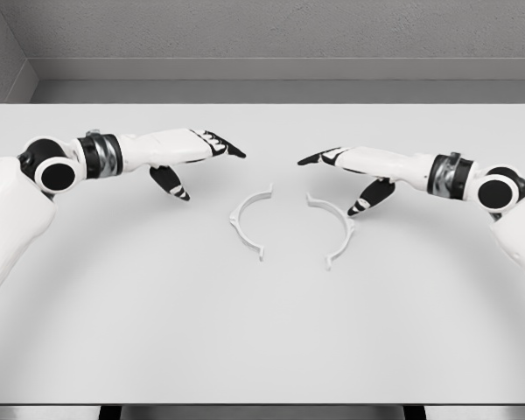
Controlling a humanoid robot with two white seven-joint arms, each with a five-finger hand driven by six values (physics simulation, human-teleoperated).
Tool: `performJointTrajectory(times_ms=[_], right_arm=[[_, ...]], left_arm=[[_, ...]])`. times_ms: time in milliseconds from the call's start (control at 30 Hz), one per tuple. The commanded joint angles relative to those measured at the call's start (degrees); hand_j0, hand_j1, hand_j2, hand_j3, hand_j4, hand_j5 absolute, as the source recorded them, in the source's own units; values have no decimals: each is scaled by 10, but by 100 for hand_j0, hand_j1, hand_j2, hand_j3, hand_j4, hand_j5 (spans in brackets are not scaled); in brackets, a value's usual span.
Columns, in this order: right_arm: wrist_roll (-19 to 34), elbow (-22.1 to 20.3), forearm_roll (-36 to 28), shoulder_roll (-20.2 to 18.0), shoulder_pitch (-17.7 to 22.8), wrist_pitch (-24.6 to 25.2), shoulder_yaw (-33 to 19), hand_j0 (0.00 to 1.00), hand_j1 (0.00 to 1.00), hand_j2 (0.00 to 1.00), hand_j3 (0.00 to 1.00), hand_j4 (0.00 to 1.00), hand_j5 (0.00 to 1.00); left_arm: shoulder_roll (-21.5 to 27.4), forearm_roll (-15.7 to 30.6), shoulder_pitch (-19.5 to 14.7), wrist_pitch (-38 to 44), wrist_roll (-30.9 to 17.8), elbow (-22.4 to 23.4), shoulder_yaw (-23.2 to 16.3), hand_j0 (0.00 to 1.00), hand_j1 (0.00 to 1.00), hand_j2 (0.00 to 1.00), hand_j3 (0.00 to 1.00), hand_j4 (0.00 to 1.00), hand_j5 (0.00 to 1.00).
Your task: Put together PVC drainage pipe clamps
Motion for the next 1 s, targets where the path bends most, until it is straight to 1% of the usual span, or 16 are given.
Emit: performJointTrajectory(times_ms=[0,100,133,200,233,300,333,367,400,500,633,667,733,800,867,967], right_arm=[[0,-4,-5,1,0,1,1,100,100,100,100,100,100],[0,0,-7,0,-6,1,-11,100,100,100,100,100,100],[0,3,-7,-5,-6,1,-52,100,100,100,100,100,100],[0,32,-8,-15,-8,1,-141,100,100,100,100,100,100],[0,36,-9,-26,-8,1,-160,100,100,100,100,100,100],[0,26,-14,-56,3,1,-154,100,100,100,100,100,100],[0,-16,-34,-83,33,1,-131,100,100,100,100,100,100],[0,-78,-58,-122,56,1,-104,100,100,100,100,100,100],[0,-156,-74,-159,94,1,-88,100,100,100,100,100,100],[0,-241,-74,-183,159,1,-87,100,100,100,100,100,100],[0,-325,-90,-218,186,1,-86,100,100,100,100,100,100],[0,-336,-90,-214,192,1,-82,100,100,100,100,100,100],[0,-331,-89,-203,188,1,-80,100,100,100,100,100,100],[0,-323,-78,-153,180,1,-77,100,100,100,100,100,100],[0,-288,-61,-114,153,1,-65,100,100,100,100,100,100],[0,-252,-47,-84,139,1,-50,100,100,100,100,100,100]], left_arm=[[0,4,1,2,0,-1,1,100,100,100,100,100,100],[-1,4,1,2,0,0,1,100,100,100,100,100,100],[-1,4,1,2,0,0,1,100,100,100,100,100,100],[-1,4,1,2,0,-1,1,100,100,100,100,100,100],[-1,4,2,2,0,-1,1,100,100,100,100,100,100],[-1,5,4,2,0,-1,2,100,100,100,100,100,100],[0,11,4,2,0,-1,2,100,100,100,100,100,100],[1,21,5,2,0,-1,2,100,100,100,100,100,100],[1,23,8,2,0,-1,2,100,100,100,100,100,100],[1,25,10,2,0,-2,1,100,100,100,100,100,100],[2,33,11,2,0,-1,1,100,100,100,100,100,100],[2,33,11,2,0,-1,1,100,100,100,100,100,100],[2,34,11,2,0,-1,2,100,100,100,100,100,100],[2,34,11,2,0,-1,1,100,100,100,100,100,100],[2,35,11,2,0,-1,2,100,100,100,100,100,100],[2,35,11,2,0,0,2,100,100,100,100,100,100]])
